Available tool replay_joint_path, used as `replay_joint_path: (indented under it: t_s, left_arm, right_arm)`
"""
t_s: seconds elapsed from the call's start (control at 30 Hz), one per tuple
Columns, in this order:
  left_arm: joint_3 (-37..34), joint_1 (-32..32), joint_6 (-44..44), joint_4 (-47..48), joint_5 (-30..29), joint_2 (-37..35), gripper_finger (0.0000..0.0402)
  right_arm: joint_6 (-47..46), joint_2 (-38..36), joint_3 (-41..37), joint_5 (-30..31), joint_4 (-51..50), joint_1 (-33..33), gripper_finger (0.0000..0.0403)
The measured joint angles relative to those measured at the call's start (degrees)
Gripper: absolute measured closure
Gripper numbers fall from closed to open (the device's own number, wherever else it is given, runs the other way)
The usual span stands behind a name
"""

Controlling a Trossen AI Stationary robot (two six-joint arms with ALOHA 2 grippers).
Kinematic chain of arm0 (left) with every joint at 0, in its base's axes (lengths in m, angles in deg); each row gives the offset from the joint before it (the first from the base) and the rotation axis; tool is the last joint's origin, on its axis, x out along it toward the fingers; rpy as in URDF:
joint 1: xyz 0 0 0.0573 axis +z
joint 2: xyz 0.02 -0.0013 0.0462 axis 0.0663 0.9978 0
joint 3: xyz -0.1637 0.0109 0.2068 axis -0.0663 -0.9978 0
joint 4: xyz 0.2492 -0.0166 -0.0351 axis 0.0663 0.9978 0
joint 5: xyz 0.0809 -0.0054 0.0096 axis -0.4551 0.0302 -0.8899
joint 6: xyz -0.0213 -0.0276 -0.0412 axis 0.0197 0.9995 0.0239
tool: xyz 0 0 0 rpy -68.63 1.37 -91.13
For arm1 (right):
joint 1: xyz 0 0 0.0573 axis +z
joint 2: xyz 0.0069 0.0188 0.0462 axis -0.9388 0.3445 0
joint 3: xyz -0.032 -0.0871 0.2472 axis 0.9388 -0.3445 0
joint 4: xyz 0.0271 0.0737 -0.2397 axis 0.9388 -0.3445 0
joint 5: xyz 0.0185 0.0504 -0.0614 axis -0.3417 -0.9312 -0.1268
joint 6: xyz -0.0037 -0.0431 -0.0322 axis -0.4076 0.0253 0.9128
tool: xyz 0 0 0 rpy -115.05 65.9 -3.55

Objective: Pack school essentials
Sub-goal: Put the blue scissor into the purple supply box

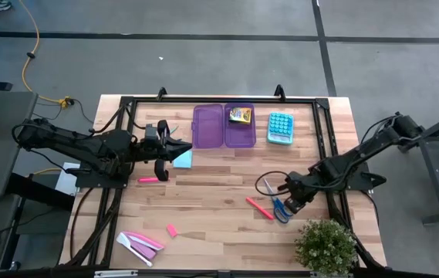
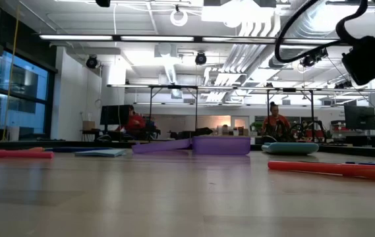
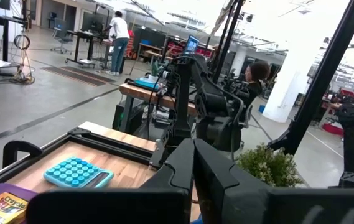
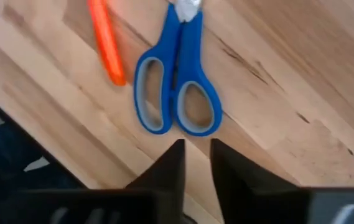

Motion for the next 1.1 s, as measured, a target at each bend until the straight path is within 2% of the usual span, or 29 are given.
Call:
replay_joint_path:
  t_s: [0.13, 0.27, 0.53, 1.1]
  left_arm:
    - [0.0, 0.0, 0.0, 0.01, 0.0, 0.0, 0.0401]
    - [0.02, 0.0, 0.0, 0.32, -0.02, 0.0, 0.0401]
    - [0.02, 0.0, 0.02, 0.44, -1.54, 0.04, 0.0401]
    - [0.02, -0.01, 0.02, 0.91, -1.53, 0.04, 0.0401]
  right_arm:
    - [-0.31, 1.14, 0.02, 0.52, 0.28, 0.0, 0.027]
    - [-0.16, 4.21, 0.02, 0.75, 0.87, 0.15, 0.0241]
    - [-0.05, 10.41, 0.02, 1.81, 1.72, 0.15, 0.0236]
    - [-1.53, 16.55, 0.2, 1.18, 6.86, 0.15, 0.0236]
